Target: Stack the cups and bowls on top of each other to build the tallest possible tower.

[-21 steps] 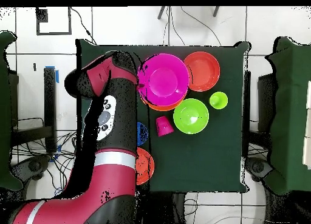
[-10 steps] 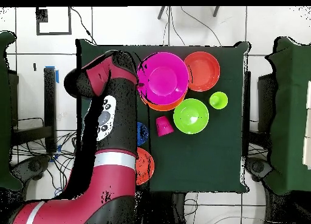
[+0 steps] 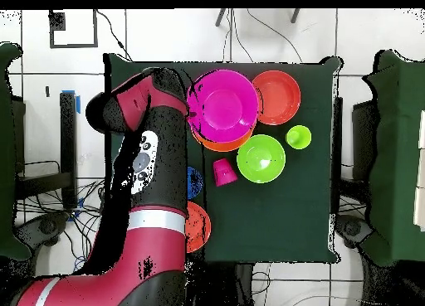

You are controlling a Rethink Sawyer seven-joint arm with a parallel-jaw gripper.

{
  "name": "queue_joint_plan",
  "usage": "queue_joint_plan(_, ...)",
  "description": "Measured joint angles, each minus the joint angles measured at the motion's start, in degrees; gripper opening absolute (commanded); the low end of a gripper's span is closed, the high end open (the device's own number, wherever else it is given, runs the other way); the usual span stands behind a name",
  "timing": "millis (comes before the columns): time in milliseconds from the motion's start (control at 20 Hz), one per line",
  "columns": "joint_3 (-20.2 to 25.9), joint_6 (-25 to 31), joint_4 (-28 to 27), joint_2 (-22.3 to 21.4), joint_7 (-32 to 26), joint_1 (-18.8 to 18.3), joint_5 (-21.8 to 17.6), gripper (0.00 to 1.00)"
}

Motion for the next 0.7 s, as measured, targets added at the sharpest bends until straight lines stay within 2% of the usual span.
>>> queue_joint_plan(200, -0.01, 0.0, 0.0, -0.75, 0.0, 0.0, 0.0, 0.0)
queue_joint_plan(250, -0.01, 0.0, 0.0, -1.18, 0.0, -0.01, -0.01, 1.0)
queue_joint_plan(700, -0.02, 0.0, 0.01, -2.85, 0.0, -0.01, 0.04, 1.0)
